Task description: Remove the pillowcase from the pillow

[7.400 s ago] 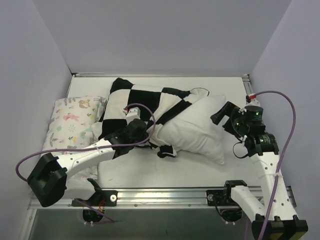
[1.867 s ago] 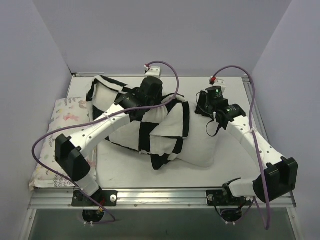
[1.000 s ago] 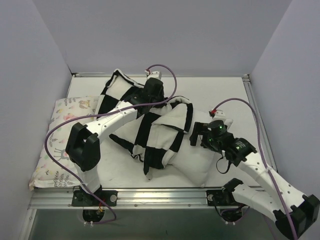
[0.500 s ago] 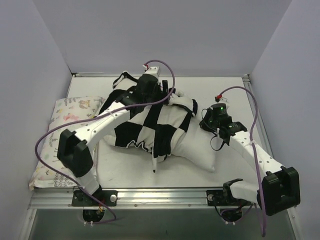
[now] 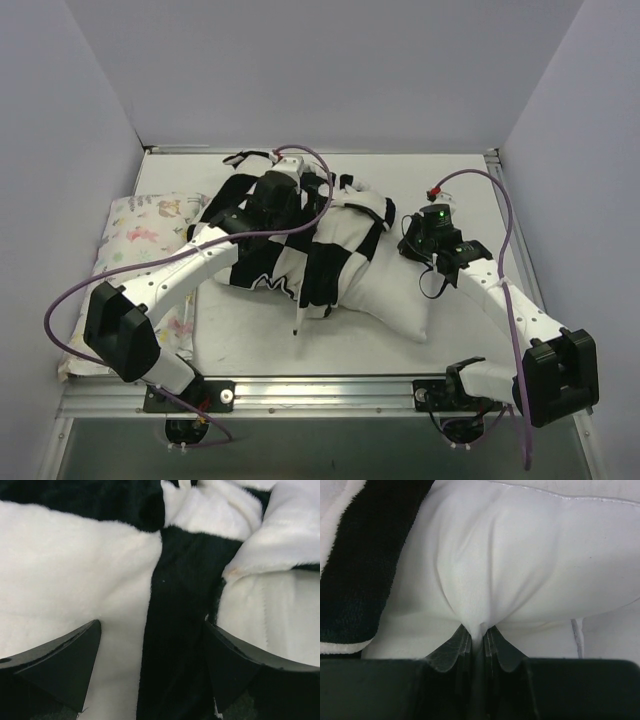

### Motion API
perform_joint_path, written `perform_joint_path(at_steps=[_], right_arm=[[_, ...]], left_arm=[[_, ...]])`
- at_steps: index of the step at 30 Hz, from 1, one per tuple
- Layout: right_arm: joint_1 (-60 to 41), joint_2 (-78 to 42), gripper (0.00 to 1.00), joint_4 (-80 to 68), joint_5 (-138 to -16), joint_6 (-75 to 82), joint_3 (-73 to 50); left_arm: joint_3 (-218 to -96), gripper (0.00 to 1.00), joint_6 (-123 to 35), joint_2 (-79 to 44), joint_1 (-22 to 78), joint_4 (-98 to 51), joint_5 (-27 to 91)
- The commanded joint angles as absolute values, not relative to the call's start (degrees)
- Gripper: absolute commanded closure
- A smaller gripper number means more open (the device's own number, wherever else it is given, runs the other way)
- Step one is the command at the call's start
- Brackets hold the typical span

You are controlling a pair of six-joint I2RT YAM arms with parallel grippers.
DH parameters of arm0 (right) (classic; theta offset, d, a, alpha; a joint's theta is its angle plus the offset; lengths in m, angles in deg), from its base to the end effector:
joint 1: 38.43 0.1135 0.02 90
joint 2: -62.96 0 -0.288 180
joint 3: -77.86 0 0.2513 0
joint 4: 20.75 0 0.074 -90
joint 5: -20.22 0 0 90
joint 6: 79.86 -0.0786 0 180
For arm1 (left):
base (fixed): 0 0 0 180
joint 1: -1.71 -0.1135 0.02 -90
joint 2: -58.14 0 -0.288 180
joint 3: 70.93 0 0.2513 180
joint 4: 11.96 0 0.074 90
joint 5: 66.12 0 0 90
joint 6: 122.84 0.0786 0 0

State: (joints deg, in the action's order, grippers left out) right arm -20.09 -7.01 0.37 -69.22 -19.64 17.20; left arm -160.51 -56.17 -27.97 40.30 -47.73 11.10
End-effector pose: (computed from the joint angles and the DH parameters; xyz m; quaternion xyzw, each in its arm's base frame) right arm 0.2859 0.0940 0.2661 0.0889 0.8633 0.1986 0.4553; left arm 0.3068 -0.2226 0.3355 0.0623 0.8699 -0.1631 0.4614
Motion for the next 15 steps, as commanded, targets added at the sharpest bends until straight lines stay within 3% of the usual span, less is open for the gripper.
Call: perform_joint_path(at_steps=[1, 4, 6, 7, 8, 10, 11, 15], right_arm=[[-20.5, -7.6, 1.0, 5.6, -69.2, -17.9, 16.9], [-20.6, -7.8, 1.0, 5.6, -69.3, -17.9, 16.9], [-20.5, -7.8, 1.0, 5.8, -69.2, -17.9, 16.6], [-20.5, -7.6, 1.0, 5.9, -69.2, -17.8, 16.4], [-20.5, -7.6, 1.0, 6.0, -69.2, -17.9, 15.9], [-20.7, -7.4, 1.0, 7.0, -68.6, -17.8, 15.1], [-20.5, -7.2, 1.0, 7.8, -67.6, -17.5, 14.3], [-22.1, -7.0, 1.0, 10.7, -65.5, -16.9, 12.7]], left_arm=[[-158.0, 0.1, -54.0, -27.0, 41.5, -46.1, 15.9], [-155.2, 0.09, -54.3, -26.3, 41.5, -44.4, 16.6], [-155.0, 0.17, -54.5, -26.8, 41.4, -44.8, 15.4], [-155.3, 0.26, -54.6, -27.3, 41.4, -45.5, 13.6], [-155.8, 0.45, -54.8, -28.2, 41.3, -46.9, 12.8], [-157.5, 0.72, -54.8, -29.2, 41.3, -48.4, 11.1], [-158.2, 0.96, -54.9, -30.2, 41.2, -50.4, 8.4], [-161.3, 1.0, -56.3, -30.7, 39.2, -56.1, -2.6]])
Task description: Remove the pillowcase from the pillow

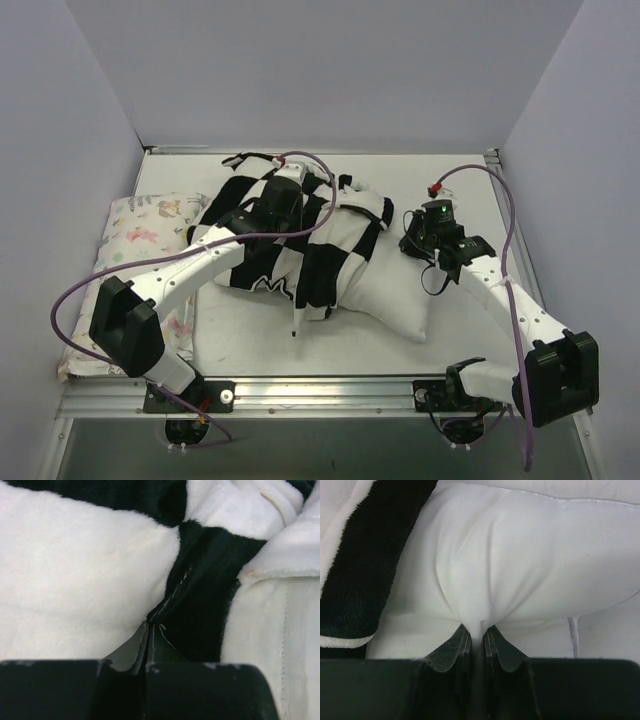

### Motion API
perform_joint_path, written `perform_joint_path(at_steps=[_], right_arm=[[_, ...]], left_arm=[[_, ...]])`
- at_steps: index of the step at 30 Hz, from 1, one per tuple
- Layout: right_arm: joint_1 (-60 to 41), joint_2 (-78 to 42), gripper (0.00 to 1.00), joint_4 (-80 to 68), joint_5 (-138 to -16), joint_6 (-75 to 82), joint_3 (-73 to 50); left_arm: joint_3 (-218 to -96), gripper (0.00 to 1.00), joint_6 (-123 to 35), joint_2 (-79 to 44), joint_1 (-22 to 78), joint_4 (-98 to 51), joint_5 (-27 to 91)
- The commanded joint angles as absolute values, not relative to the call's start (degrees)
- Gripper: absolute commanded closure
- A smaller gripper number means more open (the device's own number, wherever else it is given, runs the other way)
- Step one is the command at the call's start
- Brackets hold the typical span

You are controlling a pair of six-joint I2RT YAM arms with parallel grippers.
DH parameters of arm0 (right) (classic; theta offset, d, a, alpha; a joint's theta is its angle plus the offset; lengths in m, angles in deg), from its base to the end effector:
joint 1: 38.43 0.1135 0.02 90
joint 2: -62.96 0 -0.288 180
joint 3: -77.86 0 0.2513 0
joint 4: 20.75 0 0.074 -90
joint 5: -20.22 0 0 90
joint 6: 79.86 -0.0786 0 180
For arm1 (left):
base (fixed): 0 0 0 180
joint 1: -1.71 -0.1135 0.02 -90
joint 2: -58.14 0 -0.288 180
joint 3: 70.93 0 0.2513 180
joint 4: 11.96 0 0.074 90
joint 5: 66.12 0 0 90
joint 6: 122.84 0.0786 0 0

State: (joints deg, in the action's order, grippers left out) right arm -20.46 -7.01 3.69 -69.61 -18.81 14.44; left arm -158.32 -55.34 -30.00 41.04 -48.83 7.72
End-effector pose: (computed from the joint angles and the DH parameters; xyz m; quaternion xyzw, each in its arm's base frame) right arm 0.2872 0.0929 0.2768 0.0840 0.8662 0.1949 0.4523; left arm 0.3081 -0.2241 0.3068 0.0686 0.8879 -0.1163 0.4397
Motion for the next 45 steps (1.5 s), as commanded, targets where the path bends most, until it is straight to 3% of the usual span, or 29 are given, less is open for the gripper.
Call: perform_joint_path(at_steps=[1, 10, 16, 17, 18, 21, 26, 33, 34, 35, 36, 37, 38, 41, 45], right_arm=[[-23.0, -6.7, 1.0, 11.0, -65.5, -16.8, 12.9], [-36.0, -2.7, 1.0, 12.2, -72.9, -17.3, 13.6], [-34.0, -2.6, 1.0, 13.7, -74.6, -16.1, 10.2], [-32.6, -2.2, 0.97, 14.2, -73.7, -14.8, 8.8], [-31.1, -1.6, 0.74, 15.3, -72.3, -14.4, 8.2], [-21.6, 1.1, 0.28, 19.1, -64.0, -13.6, 5.0], [-8.0, 2.8, 0.17, 23.5, -55.1, -15.7, 5.2], [-4.0, 1.4, 0.11, 16.5, -53.5, -19.1, 18.2], [-4.2, 0.8, 0.1, 15.0, -53.6, -19.0, 19.0], [-4.2, -0.2, 0.17, 13.5, -53.6, -18.7, 19.1], [-4.4, -2.7, 0.25, 13.3, -52.9, -18.6, 19.0], [-4.4, -3.6, 0.39, 12.8, -52.3, -18.5, 18.7], [-4.5, -4.4, 0.73, 12.7, -51.8, -18.4, 18.4], [-4.9, -5.0, 0.95, 12.0, -51.4, -18.7, 18.0], [-6.1, -3.6, 1.0, 12.0, -52.3, -18.3, 16.8]], left_arm=[[-161.5, 1.0, -56.7, -30.2, 38.4, -56.8, -4.5], [-155.8, 1.0, -61.1, -23.3, 20.3, -55.9, -3.3], [-151.9, 1.0, -62.3, -23.7, 23.2, -51.8, 4.5], [-151.5, 1.0, -62.6, -23.3, 24.6, -51.4, 5.2], [-151.4, 1.0, -62.9, -23.3, 25.6, -51.1, 5.6], [-151.7, 1.0, -63.6, -23.6, 28.3, -51.2, 5.3], [-152.2, 1.0, -64.1, -22.9, 29.6, -51.3, 5.9], [-156.1, 1.0, -62.3, -20.6, 32.9, -52.4, 7.6], [-156.9, 0.95, -61.7, -20.3, 33.9, -52.6, 7.9], [-158.1, 0.86, -61.1, -20.3, 34.7, -53.1, 8.2], [-160.5, 0.69, -60.4, -20.3, 35.5, -54.4, 8.2], [-161.5, 0.38, -59.1, -19.8, 38.4, -55.0, 6.8], [-162.3, 0.26, -58.4, -19.5, 39.9, -55.2, 5.4], [-163.5, 0.11, -56.8, -18.0, 44.8, -55.4, 5.3], [-162.5, 0.08, -55.6, -19.0, 50.0, -55.0, 7.6]])
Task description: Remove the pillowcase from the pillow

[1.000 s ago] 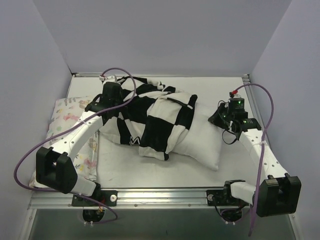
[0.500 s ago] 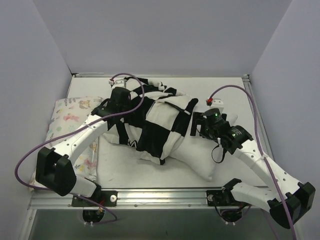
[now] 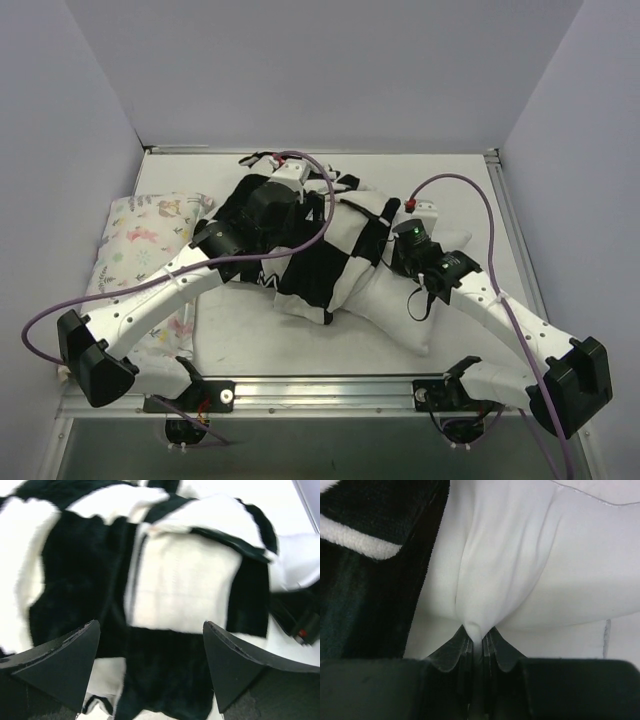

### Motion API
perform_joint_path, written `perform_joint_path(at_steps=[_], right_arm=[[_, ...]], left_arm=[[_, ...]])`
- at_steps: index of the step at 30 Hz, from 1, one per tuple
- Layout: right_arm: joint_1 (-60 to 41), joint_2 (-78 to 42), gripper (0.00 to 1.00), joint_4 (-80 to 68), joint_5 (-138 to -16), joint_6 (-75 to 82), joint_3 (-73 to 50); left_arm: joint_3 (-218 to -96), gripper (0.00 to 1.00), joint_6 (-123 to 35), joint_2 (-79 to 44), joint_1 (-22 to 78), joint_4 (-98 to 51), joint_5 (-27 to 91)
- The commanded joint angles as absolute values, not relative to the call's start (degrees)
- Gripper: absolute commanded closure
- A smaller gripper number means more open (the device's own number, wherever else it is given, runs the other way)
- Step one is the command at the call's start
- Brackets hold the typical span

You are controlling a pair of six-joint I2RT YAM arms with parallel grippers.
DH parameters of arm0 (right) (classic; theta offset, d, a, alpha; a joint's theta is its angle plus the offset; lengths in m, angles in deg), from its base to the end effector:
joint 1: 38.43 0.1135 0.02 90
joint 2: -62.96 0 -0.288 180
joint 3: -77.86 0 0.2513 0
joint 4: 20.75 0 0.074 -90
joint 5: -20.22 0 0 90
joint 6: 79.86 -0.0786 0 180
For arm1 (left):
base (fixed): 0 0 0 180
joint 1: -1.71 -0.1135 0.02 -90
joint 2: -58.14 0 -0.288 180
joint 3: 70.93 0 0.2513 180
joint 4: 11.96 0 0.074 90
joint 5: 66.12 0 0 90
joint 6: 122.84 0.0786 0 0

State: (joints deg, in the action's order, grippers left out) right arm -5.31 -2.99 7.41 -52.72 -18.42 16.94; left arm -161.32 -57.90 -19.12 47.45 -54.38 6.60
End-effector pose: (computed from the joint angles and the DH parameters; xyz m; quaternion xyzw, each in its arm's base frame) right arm 0.2452 0.1325 0.2728 0.0359 0.8720 0.1291 0.4708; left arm 0.2479 -0.2209 0.3786 0.0784 0.8529 -0.1838 0.4823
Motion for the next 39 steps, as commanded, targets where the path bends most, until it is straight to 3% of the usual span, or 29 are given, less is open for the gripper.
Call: perform_joint_path(at_steps=[1, 3, 8, 11, 12, 13, 14, 16, 24, 28, 33, 34, 35, 37, 38, 39], right_arm=[[-6.4, -3.3, 1.0, 12.0, -52.6, -18.3, 16.5], [-6.7, -2.4, 1.0, 12.0, -53.1, -18.3, 16.1], [-6.9, -1.0, 1.0, 12.4, -53.8, -18.1, 15.0], [-7.6, -0.1, 1.0, 13.8, -52.8, -17.2, 14.0], [-8.2, 0.6, 1.0, 14.3, -52.6, -16.9, 13.9], [-8.9, 1.2, 1.0, 15.2, -52.6, -16.5, 13.5], [-11.2, 2.3, 1.0, 15.6, -53.2, -16.2, 13.3], [-13.9, 3.6, 1.0, 16.3, -55.3, -15.8, 13.0], [-29.5, 6.0, 1.0, 18.6, -64.1, -13.9, 10.4], [-35.0, 4.4, 1.0, 18.5, -67.8, -14.4, 8.3], [-33.7, 1.2, 1.0, 18.3, -72.5, -13.9, 5.3], [-33.2, 0.9, 0.93, 18.5, -71.7, -13.0, 4.2], [-32.1, 0.9, 0.71, 18.6, -70.8, -12.5, 3.7], [-28.8, 2.1, 0.42, 19.2, -65.2, -11.8, 2.3], [-27.6, 3.1, 0.22, 19.4, -63.5, -11.1, 1.7], [-24.8, 3.3, 0.16, 19.9, -62.0, -10.6, 1.0]], left_arm=[[-161.7, 0.08, -55.5, -20.3, 51.0, -54.7, 7.7], [-161.2, 0.03, -55.3, -22.4, 53.0, -54.3, 8.5], [-161.0, 0.04, -55.1, -29.8, 55.6, -51.3, 8.3], [-164.4, 0.25, -55.3, -34.6, 55.2, -54.7, 2.9], [-165.2, 0.37, -55.3, -35.4, 55.2, -56.2, 0.1], [-165.8, 0.65, -56.0, -36.0, 54.5, -58.7, -5.9], [-166.2, 0.82, -56.6, -36.1, 53.7, -60.0, -8.7], [-166.3, 1.0, -58.7, -35.1, 48.8, -62.5, -12.1], [-154.1, 1.0, -68.5, -20.8, 25.0, -58.3, -8.6], [-149.0, 1.0, -69.1, -19.1, 20.5, -53.6, 0.0], [-146.6, 1.0, -69.2, -23.8, 22.4, -48.4, 9.3], [-146.4, 1.0, -69.1, -25.4, 23.7, -47.5, 11.5], [-146.3, 1.0, -69.0, -26.4, 24.3, -47.1, 11.9], [-146.6, 1.0, -69.0, -28.6, 25.8, -47.0, 11.7], [-146.4, 1.0, -69.1, -29.0, 26.8, -46.8, 11.8], [-146.3, 1.0, -69.1, -29.4, 27.3, -46.4, 11.9]])
